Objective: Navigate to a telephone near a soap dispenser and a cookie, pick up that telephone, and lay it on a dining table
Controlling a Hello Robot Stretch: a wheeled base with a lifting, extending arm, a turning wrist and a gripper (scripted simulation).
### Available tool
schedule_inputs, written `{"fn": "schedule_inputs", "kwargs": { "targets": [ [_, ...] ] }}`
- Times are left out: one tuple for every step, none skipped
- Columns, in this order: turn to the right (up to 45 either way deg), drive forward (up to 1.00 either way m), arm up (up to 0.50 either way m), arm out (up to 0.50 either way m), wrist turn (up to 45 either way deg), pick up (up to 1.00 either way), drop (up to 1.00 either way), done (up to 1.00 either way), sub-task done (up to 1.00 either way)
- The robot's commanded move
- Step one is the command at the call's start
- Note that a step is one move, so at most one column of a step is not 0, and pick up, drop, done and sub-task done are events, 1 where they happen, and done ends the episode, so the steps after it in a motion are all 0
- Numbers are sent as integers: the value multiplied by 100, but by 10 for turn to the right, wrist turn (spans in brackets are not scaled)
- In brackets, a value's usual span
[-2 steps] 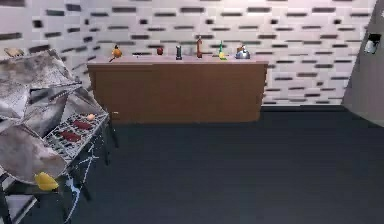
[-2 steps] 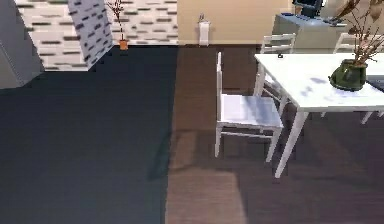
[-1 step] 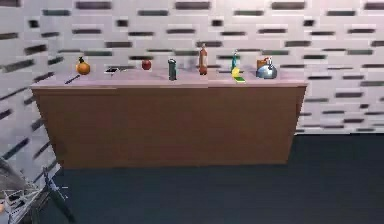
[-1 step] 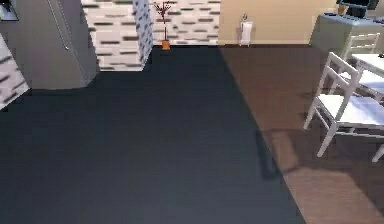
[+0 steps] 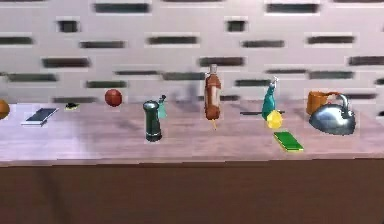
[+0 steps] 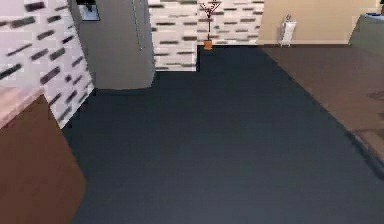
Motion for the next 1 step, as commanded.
{"fn": "schedule_inputs", "kwargs": {
  "targets": [
    [150, 0, 0, 0, 0, 0, 0, 0, 0]
  ]
}}
